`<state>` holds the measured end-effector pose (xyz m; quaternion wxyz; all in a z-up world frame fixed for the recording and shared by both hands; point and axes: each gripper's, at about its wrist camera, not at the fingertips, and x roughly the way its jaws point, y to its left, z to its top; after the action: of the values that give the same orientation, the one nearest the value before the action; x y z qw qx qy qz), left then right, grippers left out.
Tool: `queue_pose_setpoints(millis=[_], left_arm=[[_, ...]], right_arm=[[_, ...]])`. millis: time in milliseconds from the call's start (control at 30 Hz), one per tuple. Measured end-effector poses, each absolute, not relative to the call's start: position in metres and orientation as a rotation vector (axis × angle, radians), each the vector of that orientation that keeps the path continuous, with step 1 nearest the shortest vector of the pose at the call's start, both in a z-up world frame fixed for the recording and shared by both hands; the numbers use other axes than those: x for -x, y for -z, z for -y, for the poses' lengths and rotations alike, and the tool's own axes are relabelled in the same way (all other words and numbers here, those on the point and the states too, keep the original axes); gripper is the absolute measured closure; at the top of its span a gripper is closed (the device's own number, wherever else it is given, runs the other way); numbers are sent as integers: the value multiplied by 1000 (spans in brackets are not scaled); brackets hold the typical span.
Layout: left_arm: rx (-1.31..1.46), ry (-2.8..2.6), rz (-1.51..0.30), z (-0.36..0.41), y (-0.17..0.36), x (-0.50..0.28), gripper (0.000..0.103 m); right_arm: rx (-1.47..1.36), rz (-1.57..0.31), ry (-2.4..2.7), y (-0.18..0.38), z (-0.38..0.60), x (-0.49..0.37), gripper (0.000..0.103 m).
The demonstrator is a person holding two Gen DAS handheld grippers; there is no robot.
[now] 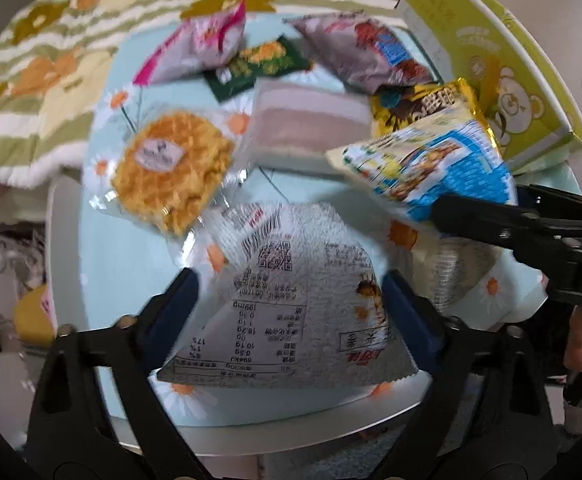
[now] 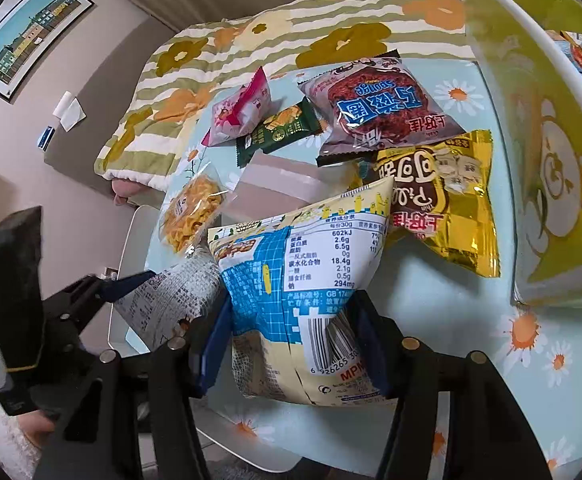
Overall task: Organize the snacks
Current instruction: 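Grasp a white printed bag with the left tool while the right tool grasps a blue-white bag, then carry both bags over the cardboard box and open both tools to drop them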
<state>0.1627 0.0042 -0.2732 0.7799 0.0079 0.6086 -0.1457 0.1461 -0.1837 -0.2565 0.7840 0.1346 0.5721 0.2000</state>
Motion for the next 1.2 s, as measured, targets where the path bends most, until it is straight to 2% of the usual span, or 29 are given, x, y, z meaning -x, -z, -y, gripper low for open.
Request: queue_pose_setpoints(millis=[67, 100, 233, 433, 767, 1200], left_arm=[[8, 308, -1320, -8, 276, -162, 18], [22, 311, -1328, -9, 277, -162, 23], [49, 315, -1342, -14, 280, -160, 30], [113, 334, -1343, -25, 277, -158, 36], [174, 394, -1295, -27, 242, -147, 36], [156, 498, -1093, -3, 157, -157, 36]], right_arm=[[-289, -1236, -430, 256, 186, -145, 48], [-290, -1236, -429, 256, 187, -145, 48], [-295, -1237, -428, 256, 187, -142, 48], [-294, -1227, -428, 252, 183, -139, 48], [-288, -1158, -403, 221, 183, -132, 48], [-295, -975, -293, 146, 230, -120, 48]])
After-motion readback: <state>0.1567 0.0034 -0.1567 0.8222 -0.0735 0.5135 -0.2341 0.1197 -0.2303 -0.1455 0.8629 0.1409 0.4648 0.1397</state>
